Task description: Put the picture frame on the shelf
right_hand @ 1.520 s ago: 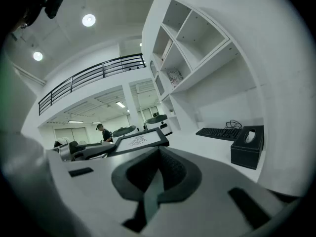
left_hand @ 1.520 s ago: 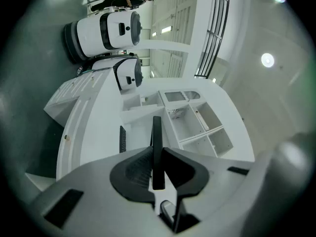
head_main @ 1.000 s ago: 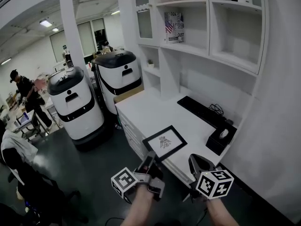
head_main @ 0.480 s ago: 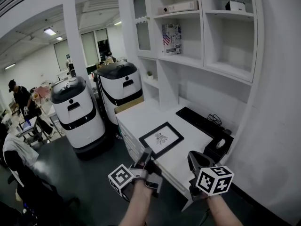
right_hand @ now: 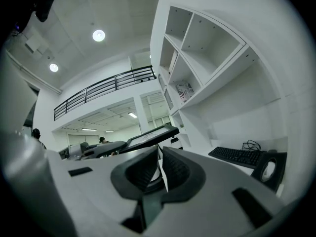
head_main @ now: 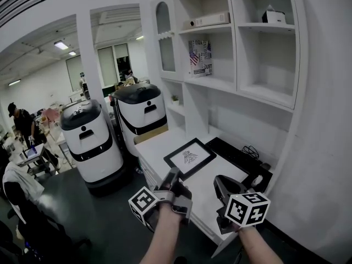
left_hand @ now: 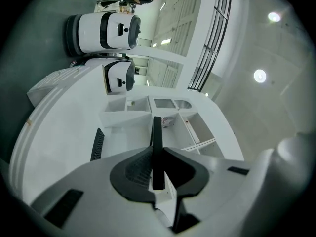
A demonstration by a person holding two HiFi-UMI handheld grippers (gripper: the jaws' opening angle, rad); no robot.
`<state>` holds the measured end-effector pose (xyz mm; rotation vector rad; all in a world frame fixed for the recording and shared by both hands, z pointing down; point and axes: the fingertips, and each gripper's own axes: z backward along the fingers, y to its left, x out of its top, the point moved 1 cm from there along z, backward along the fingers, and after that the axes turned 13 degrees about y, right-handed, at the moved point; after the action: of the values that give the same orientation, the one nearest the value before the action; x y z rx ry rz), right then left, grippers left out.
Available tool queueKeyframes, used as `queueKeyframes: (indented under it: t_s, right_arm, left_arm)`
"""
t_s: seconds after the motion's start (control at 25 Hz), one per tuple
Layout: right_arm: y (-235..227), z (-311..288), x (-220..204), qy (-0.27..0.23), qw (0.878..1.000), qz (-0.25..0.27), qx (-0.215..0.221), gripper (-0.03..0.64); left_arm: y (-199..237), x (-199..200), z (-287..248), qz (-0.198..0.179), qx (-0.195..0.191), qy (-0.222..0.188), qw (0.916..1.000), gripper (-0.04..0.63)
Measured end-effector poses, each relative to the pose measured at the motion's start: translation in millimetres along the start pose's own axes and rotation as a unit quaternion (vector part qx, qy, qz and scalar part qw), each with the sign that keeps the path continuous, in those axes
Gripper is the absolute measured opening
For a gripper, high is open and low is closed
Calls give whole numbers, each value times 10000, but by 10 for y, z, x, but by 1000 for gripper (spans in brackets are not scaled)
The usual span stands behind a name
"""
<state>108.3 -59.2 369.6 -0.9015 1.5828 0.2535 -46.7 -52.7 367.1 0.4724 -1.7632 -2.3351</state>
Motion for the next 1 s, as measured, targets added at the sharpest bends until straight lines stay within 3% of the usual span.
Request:
queueKeyframes:
  t_s: [0.56,1.0]
  right_arm:
    - [-257,-1007,772,-206,9992,262,-233,18]
    - [-288,-1794,1481,-466,9970,420,-463,18]
  left_arm:
    - [-49,893,-1130,110,-469,283,9984,64]
    - [-220,1638,-2018,-7,-569,621,9964,64]
